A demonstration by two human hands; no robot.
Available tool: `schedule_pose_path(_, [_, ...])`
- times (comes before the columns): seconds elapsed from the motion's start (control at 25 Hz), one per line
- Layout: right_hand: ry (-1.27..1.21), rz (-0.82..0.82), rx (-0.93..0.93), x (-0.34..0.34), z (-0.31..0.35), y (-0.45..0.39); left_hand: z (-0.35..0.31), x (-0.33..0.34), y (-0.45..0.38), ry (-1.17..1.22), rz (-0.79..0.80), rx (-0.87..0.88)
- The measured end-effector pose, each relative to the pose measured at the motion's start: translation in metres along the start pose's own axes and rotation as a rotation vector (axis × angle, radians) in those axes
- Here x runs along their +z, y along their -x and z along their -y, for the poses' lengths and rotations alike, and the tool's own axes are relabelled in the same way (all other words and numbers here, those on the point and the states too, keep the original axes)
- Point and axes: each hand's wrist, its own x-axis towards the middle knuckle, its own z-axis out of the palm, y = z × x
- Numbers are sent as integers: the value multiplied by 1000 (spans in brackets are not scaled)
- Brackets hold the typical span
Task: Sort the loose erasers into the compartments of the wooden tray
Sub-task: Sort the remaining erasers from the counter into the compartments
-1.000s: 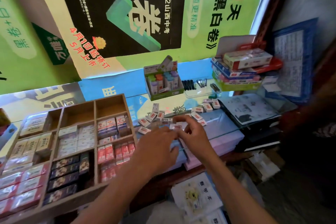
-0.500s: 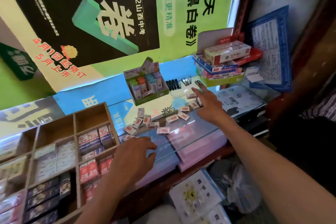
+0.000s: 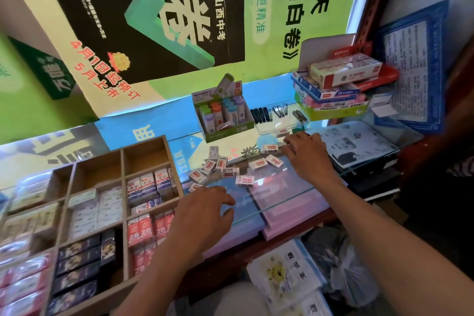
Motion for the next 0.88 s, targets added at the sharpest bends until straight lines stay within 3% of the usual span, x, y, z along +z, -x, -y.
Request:
schedule_pose_path(0.16, [-147, -115, 249, 2, 0, 2, -1, 2, 2, 89, -37, -13])
schedule_pose_path(0.24, [-436, -172, 332, -10, 3, 9, 1, 4, 1, 157, -83, 0])
schedule_pose_path(0.32, [-863, -249, 411, -33, 23, 22, -3, 1, 2, 300, -229, -32])
schedule_pose_path(0.44, [-1543, -172, 520, -68, 92, 47, -45, -13, 9, 939, -412, -294])
schedule_pose_path(0.52, [-2011, -5, 721, -83, 135, 59, -76, -22, 11, 1588, -324, -560])
schedule_pose_path(0.6, [-2308, 117, 842, -89, 160, 65, -88, -29, 13, 2112, -301, -723])
schedule_pose_path(0.68, [-2435, 137, 849, -87, 171, 69, -79, -32, 14, 2308, -353, -793])
schedule_pose_path(0.76, [-2442, 162, 748, -82, 178, 74, -70, -32, 17, 2342, -400, -844])
schedule_pose_path(0.88, [-2079, 179, 553, -74, 195, 87, -59, -33, 23, 2612, -415, -771])
